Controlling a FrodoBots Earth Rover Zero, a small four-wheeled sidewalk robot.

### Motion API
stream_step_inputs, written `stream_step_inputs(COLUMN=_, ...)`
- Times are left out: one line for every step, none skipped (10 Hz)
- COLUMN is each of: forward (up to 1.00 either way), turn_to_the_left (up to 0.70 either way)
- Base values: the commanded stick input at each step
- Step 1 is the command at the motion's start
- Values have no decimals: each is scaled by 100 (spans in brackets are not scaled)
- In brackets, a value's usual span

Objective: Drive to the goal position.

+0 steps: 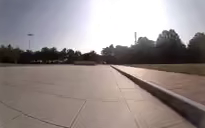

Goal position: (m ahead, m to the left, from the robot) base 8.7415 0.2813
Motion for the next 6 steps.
stream_step_inputs(forward=70, turn_to_the_left=1)
stream_step_inputs(forward=70, turn_to_the_left=1)
stream_step_inputs(forward=70, turn_to_the_left=1)
stream_step_inputs(forward=70, turn_to_the_left=1)
stream_step_inputs(forward=70, turn_to_the_left=1)
stream_step_inputs(forward=70, turn_to_the_left=1)
